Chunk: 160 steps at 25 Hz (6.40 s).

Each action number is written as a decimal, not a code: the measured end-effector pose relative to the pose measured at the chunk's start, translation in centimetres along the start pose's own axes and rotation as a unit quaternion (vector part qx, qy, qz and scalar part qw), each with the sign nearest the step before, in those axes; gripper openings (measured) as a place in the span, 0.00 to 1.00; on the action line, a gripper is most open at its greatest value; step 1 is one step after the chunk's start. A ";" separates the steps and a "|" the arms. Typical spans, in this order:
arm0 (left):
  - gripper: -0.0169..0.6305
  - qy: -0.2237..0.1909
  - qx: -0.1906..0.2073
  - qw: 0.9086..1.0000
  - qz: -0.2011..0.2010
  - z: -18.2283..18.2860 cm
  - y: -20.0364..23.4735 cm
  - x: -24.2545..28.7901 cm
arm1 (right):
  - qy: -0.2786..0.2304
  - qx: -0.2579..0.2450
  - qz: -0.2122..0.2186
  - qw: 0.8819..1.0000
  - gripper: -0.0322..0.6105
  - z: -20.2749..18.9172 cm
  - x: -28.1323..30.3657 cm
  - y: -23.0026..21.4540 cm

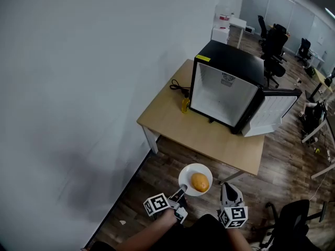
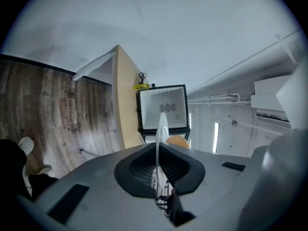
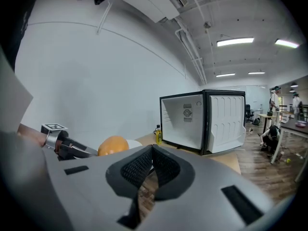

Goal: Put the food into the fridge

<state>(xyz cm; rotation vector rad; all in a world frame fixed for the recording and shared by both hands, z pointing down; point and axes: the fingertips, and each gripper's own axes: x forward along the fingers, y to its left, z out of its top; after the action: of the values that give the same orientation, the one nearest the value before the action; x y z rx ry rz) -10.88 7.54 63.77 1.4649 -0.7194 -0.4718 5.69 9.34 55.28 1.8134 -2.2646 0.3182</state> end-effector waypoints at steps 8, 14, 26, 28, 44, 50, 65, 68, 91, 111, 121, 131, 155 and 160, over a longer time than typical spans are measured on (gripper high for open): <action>0.06 0.001 -0.008 1.000 0.016 2.4 0.6 3.9 | -0.011 0.013 -0.015 1.000 0.14 0.7 3.7 -1.7; 0.06 -0.004 -0.010 1.000 0.027 5.3 0.4 8.1 | -0.035 0.016 -0.004 0.999 0.14 2.7 8.3 -3.6; 0.06 -0.034 -0.013 0.999 0.038 11.6 0.3 19.3 | -0.045 -0.004 0.007 0.999 0.14 6.9 19.1 -9.2; 0.06 -0.045 -0.011 0.998 0.039 12.7 0.7 21.4 | -0.040 -0.001 0.004 0.999 0.14 7.2 20.8 -10.9; 0.06 -0.088 0.005 0.996 0.012 19.8 3.1 37.0 | -0.033 0.012 0.016 0.999 0.14 8.4 32.4 -19.9; 0.06 -0.101 0.002 0.995 0.004 21.4 3.9 40.9 | -0.026 0.011 0.021 0.999 0.14 8.2 34.5 -21.4; 0.06 -0.097 0.005 0.995 0.026 24.6 7.8 47.6 | 0.008 0.041 0.038 0.998 0.14 4.9 37.0 -21.6; 0.06 -0.103 0.000 0.994 0.031 25.2 8.9 47.5 | 0.013 0.046 0.048 0.998 0.14 4.5 37.0 -21.0; 0.06 -0.108 -0.018 0.993 0.050 29.3 10.0 55.1 | 0.006 0.040 0.059 0.997 0.14 6.6 41.0 -20.6; 0.06 -0.064 0.115 0.976 0.171 28.9 9.6 57.3 | 0.026 0.033 0.044 0.998 0.14 5.0 39.0 -20.6; 0.33 -0.011 0.358 0.898 0.256 29.2 8.9 57.1 | 0.028 0.023 0.039 0.999 0.14 3.8 36.3 -20.6; 0.40 -0.064 0.401 0.896 0.182 29.6 5.9 55.0 | 0.032 0.021 0.031 0.999 0.14 2.4 34.1 -20.2; 0.32 0.018 0.565 0.820 0.086 14.9 -4.8 28.4 | -0.002 0.041 0.013 0.999 0.14 3.7 19.4 -11.5; 0.23 0.019 0.559 0.826 0.067 10.9 -7.9 20.9 | -0.020 0.034 0.016 0.999 0.14 5.1 15.6 -8.6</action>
<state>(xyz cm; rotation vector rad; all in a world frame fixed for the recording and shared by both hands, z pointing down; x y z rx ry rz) -2.49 -15.32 58.62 2.4744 -1.1452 0.1733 10.57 -8.52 55.48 1.8333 -2.3399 0.3727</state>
